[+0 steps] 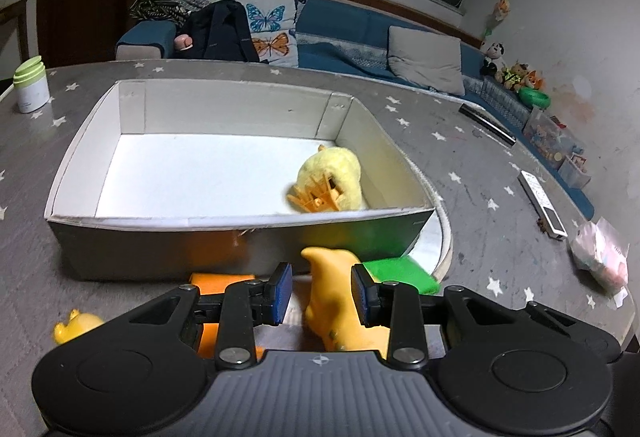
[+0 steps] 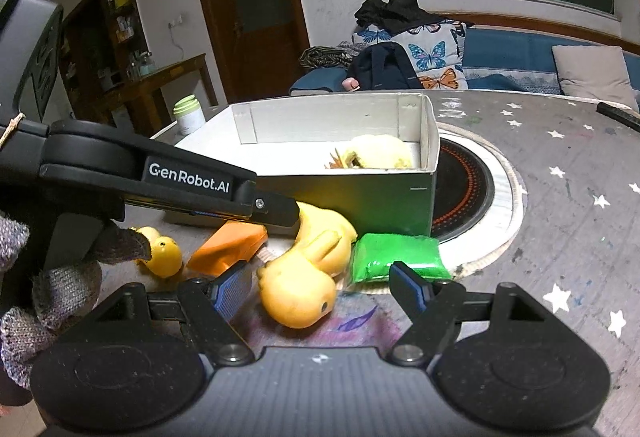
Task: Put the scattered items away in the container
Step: 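Move the right gripper toward the large yellow rubber duck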
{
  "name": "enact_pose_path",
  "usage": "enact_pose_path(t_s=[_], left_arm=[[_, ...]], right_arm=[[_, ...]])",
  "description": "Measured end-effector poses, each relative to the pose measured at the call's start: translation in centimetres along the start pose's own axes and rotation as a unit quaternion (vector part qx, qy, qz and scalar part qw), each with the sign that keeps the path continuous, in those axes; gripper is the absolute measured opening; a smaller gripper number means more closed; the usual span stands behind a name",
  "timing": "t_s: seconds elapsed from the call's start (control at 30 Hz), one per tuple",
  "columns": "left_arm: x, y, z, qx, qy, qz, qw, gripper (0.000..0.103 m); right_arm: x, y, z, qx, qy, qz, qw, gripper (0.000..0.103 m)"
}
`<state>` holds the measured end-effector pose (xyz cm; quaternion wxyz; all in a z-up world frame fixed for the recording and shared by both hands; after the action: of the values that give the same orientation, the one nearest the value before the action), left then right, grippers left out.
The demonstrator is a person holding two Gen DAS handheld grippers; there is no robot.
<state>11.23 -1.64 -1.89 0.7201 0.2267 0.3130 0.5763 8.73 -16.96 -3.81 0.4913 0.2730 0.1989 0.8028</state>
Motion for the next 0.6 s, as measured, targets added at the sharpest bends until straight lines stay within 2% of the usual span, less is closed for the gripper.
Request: enact_pose_path(t_s=[0.47, 0.6], left_arm=[[0.8, -0.6, -0.5, 0.02, 0.012, -0.01, 0.9997, 0.035], [0.7, -1.0, -0.3, 0.024, 0.016, -0.021, 0.9993, 0.035]], right_arm=[[1.2, -0.8, -0.6, 0.009, 0.014, 0.004, 1.0, 0.076], [1.2, -1.1, -0.4, 0.008, 0.011, 0.004, 1.0, 0.071]])
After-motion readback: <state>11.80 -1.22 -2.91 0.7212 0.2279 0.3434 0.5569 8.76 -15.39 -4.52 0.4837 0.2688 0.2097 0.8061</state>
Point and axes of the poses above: each gripper's, at about its wrist camera, not at the fingertips, and y roughly against the way its jaws point, x to its left, z to its top, the point moved 5 cm from there along -y, roughly the way its jaws point, and after that the axes turned 4 degrees about -y, right-handed, at the moved point
